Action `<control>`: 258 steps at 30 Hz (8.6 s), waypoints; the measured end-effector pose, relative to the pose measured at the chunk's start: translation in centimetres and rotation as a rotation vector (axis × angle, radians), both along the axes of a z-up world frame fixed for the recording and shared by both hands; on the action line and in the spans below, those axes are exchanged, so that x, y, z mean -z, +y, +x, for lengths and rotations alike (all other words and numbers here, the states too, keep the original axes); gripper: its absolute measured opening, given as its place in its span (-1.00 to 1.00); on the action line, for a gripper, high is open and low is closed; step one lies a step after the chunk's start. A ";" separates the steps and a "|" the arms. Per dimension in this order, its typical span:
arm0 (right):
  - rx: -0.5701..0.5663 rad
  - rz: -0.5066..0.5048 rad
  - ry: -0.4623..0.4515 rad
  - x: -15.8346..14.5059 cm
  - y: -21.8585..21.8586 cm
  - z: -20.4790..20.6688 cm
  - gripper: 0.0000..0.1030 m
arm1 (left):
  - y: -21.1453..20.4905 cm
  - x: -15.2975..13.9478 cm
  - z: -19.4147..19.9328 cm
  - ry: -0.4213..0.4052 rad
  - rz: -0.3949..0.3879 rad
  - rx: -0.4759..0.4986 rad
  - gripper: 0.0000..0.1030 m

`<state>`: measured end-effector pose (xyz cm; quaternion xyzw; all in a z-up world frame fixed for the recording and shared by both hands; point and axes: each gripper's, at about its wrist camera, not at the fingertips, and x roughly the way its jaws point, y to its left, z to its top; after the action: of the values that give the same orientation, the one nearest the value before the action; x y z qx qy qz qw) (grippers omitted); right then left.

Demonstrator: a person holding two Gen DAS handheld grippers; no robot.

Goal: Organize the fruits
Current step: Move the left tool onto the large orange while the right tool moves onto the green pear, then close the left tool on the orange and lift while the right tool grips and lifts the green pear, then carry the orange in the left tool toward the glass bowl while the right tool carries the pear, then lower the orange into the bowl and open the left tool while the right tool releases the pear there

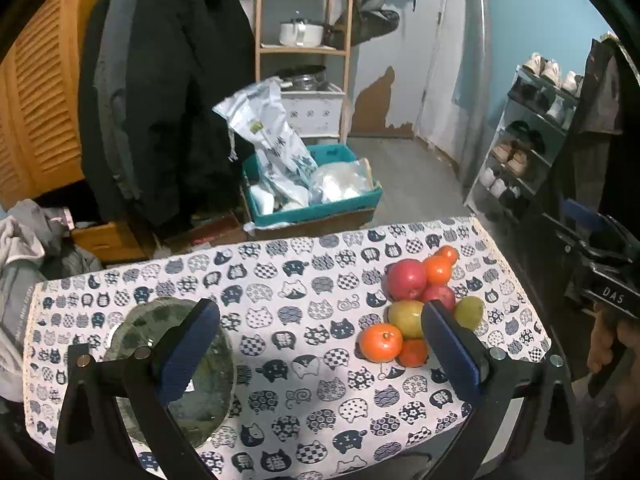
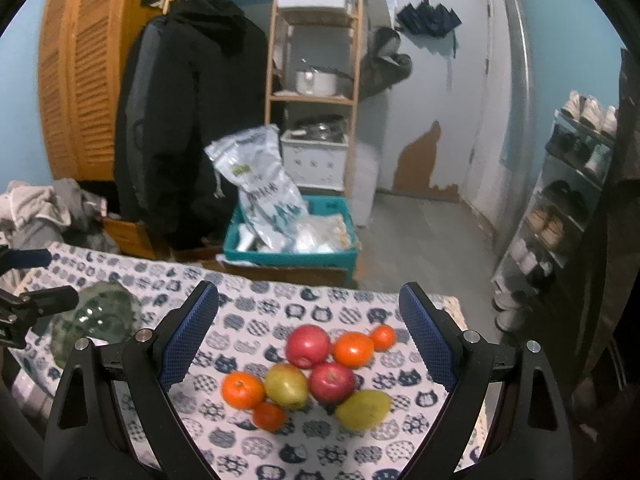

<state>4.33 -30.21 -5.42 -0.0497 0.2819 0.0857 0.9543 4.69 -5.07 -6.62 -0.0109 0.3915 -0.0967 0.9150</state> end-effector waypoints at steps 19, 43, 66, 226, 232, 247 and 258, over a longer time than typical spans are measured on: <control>0.125 0.008 0.301 8.6 -5.7 4.4 0.75 | -4.7 8.6 5.2 0.229 0.004 0.055 0.99; 0.142 -0.036 0.614 20.4 -8.1 7.8 0.75 | -9.3 19.2 9.6 0.449 0.037 0.120 0.99; 0.081 -0.030 0.705 24.2 -7.0 9.4 0.67 | -9.8 23.8 11.3 0.556 -0.056 0.181 0.85; -0.568 -0.079 0.488 15.3 34.3 5.7 0.60 | 21.6 23.0 -0.1 0.553 -0.131 -0.359 0.32; -0.571 -0.092 0.523 17.1 34.7 6.0 0.60 | 21.3 22.1 -0.4 0.514 -0.102 -0.363 0.32; -0.579 -0.131 0.578 20.6 35.0 6.2 0.61 | 20.8 20.9 -0.6 0.493 -0.036 -0.333 0.34; -0.552 -0.044 0.531 17.7 33.4 6.7 0.60 | 19.8 18.7 -0.9 0.442 -0.029 -0.317 0.36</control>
<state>10.99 3.17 -23.13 -0.1201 0.4970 0.3433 0.7878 3.76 14.74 -25.32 -0.1062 0.5738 0.0468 0.8107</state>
